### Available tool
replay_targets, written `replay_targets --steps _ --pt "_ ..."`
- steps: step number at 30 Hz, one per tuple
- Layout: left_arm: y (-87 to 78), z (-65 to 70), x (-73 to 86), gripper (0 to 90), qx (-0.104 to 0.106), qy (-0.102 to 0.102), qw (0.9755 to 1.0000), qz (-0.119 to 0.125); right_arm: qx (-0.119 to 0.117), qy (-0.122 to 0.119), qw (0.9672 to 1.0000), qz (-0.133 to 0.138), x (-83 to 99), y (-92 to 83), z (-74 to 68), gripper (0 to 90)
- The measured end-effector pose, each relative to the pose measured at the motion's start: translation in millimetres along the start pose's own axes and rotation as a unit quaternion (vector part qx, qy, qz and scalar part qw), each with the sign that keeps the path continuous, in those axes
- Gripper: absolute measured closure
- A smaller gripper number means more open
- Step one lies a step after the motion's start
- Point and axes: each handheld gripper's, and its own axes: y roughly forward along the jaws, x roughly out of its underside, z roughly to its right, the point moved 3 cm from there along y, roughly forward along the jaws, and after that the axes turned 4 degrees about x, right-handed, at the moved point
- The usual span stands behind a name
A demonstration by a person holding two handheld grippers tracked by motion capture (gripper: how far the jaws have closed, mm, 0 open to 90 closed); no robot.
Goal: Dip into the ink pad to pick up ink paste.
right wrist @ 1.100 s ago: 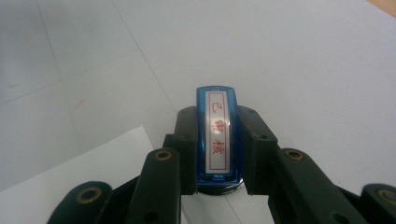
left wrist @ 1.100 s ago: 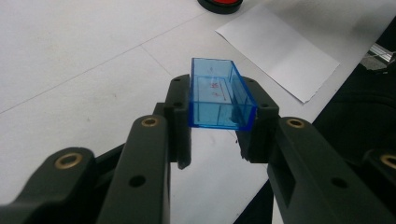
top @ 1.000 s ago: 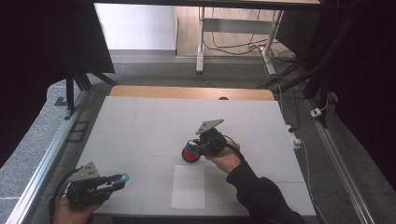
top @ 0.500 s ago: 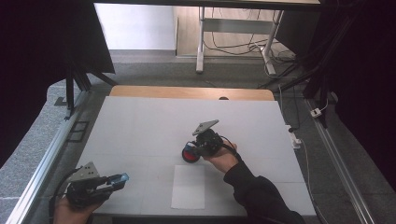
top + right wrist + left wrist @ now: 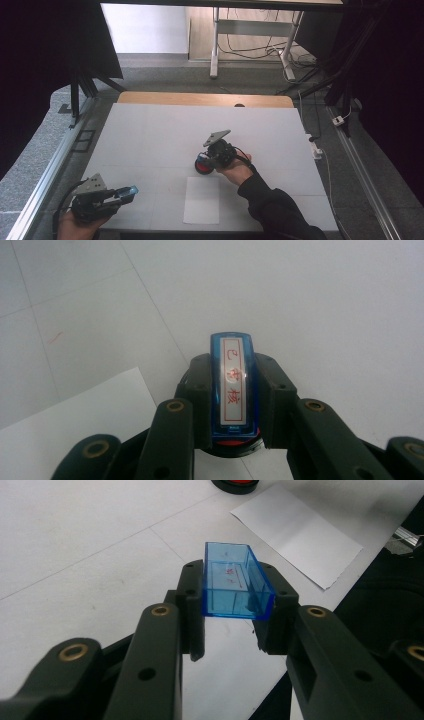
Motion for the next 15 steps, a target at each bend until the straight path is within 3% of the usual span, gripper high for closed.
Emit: replay_targets --steps 7,15 --pt "0.3 0.1 -0.1 67.5 -0.001 0.000 1.0000 -0.001 0.008 -0.011 0.9999 -0.002 -1.1 0.8 -2.0 71.5" --pt "0.3 0.1 0.1 67.5 -0.001 -0.001 1.0000 -0.001 -0.018 0.028 0.9994 0.003 0.7 1.8 6.7 71.6"
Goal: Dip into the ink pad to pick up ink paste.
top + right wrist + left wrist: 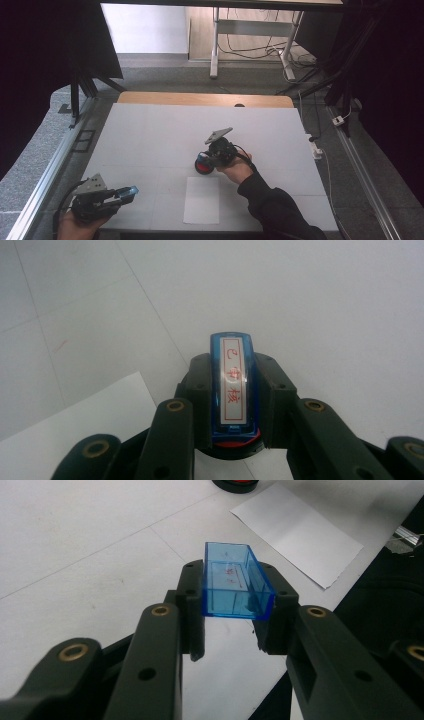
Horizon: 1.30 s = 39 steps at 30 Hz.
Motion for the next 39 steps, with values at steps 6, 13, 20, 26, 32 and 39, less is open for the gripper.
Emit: replay_targets --steps 6,13,20,26,32,39 --pt "0.0 0.1 0.1 67.5 0.000 0.000 1.0000 0.000 -0.019 0.029 0.9994 0.007 2.0 0.4 6.2 71.5" --pt "0.1 -0.1 0.1 67.5 0.000 -0.001 1.0000 -0.001 -0.017 0.026 0.9995 0.007 1.9 0.6 6.1 71.5" --pt "0.3 0.1 0.1 67.5 0.001 0.000 1.0000 -0.001 0.016 -0.012 0.9998 -0.001 -0.5 0.1 -5.0 71.5" --pt "0.0 0.2 0.2 67.5 0.001 0.001 1.0000 -0.001 0.034 -0.040 0.9986 -0.009 -2.4 -0.2 -10.9 71.2" --pt "-0.6 0.1 0.5 67.5 0.001 0.000 1.0000 0.001 0.028 -0.014 0.9995 0.008 -1.6 -4.7 -4.3 71.1" --pt "-0.8 -0.3 0.6 67.4 0.001 -0.003 1.0000 0.001 0.012 0.011 0.9991 0.039 -7.0 -20.8 -1.0 71.0"
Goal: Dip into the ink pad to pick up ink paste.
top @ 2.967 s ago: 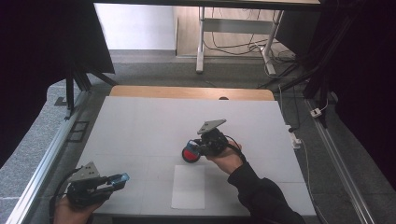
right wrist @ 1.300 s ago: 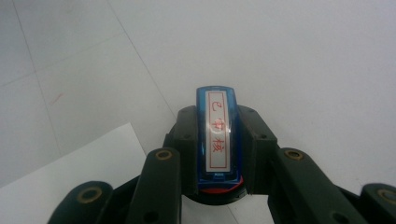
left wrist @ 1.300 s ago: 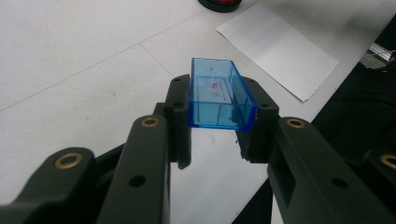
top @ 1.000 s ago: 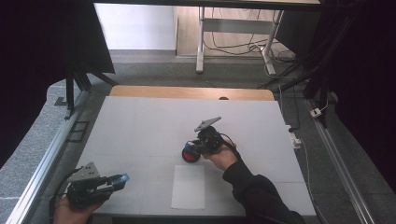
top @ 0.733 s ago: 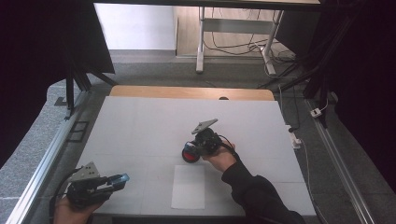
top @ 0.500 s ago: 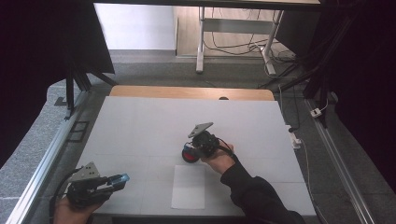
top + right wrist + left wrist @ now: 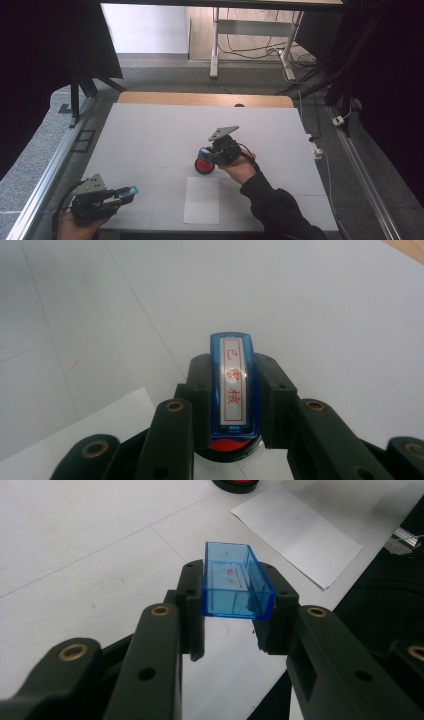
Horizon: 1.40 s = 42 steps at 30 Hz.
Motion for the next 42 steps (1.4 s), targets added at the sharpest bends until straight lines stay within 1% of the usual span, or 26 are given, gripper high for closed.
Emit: replay_targets --steps 5,10,13,15,18,22,26,29,32,33,38,42 --pt "0.1 0.2 -0.1 67.4 0.001 0.000 1.0000 0.000 -0.005 -0.003 0.9999 -0.011 2.1 4.2 -2.3 71.0" --pt "-0.2 0.1 0.1 67.4 0.000 0.000 1.0000 0.000 -0.005 -0.011 0.9997 -0.020 3.8 10.5 -5.5 71.0" --pt "-0.2 0.3 0.1 67.4 0.000 0.001 1.0000 0.001 0.000 -0.022 0.9994 -0.028 5.1 13.5 -6.9 71.0" --pt "-0.2 0.3 0.1 67.4 0.000 0.001 1.0000 0.000 -0.002 -0.020 0.9993 -0.030 6.1 15.7 -8.1 71.1" --pt "-0.2 0.3 0.1 67.4 0.000 0.001 1.0000 0.001 0.002 -0.024 0.9990 -0.039 8.0 19.1 -8.1 71.1" --pt "-0.2 0.1 0.0 67.4 0.001 0.000 1.0000 0.001 0.005 -0.025 0.9988 -0.041 7.7 19.5 -9.4 71.2" --pt "0.0 0.3 -0.1 67.4 0.001 0.001 1.0000 0.000 0.014 -0.040 0.9983 -0.041 7.1 20.4 -11.9 71.3" --pt "0.3 0.4 -0.2 67.4 0.001 0.001 1.0000 -0.001 0.018 -0.036 0.9982 -0.043 6.7 20.7 -13.5 71.3" --pt "0.4 0.2 -0.2 67.4 0.001 0.001 1.0000 -0.001 0.018 -0.033 0.9983 -0.044 6.5 21.0 -13.3 71.4" --pt "0.4 0.2 -0.2 67.4 0.001 0.001 1.0000 -0.001 0.015 -0.033 0.9984 -0.043 6.6 21.1 -12.1 71.4" --pt "0.5 0.3 -0.2 67.4 0.001 0.001 1.0000 -0.001 -0.003 -0.006 0.9994 -0.034 9.2 21.2 -6.0 71.4" --pt "0.5 0.3 -0.2 67.4 0.001 0.001 1.0000 -0.001 -0.014 0.008 0.9995 -0.028 11.0 21.2 -1.5 71.5"
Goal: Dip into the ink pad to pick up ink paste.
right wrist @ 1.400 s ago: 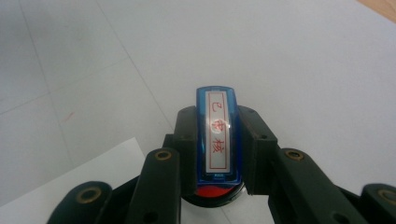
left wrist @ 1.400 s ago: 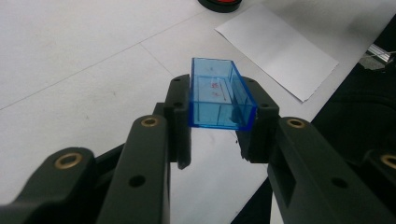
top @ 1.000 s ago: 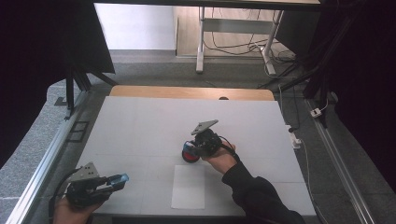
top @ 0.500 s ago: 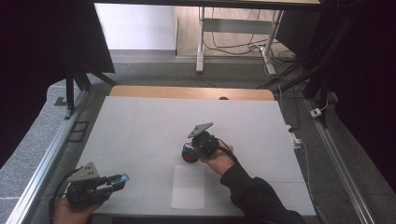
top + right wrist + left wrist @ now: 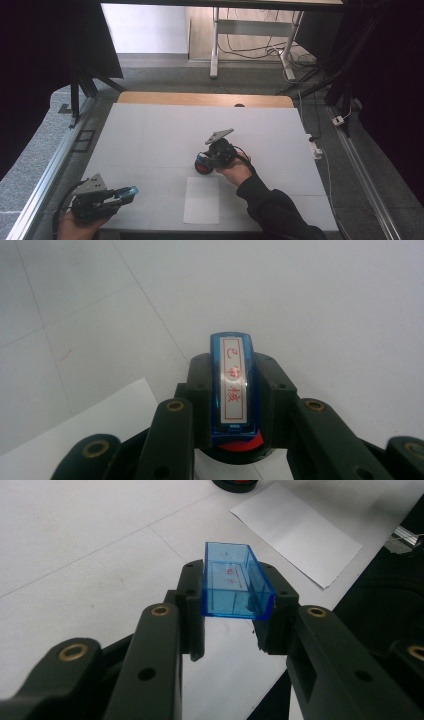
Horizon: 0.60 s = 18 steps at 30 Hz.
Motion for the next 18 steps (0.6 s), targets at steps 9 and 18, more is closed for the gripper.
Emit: replay_targets --steps 9,18 --pt "0.1 -0.1 0.0 67.4 0.000 -0.001 1.0000 0.000 -0.019 0.029 0.9994 0.007 1.9 0.6 5.7 71.5" --pt "0.4 0.0 0.0 67.5 -0.001 0.000 1.0000 0.000 0.009 -0.007 0.9999 0.001 0.0 0.4 -3.4 71.5"
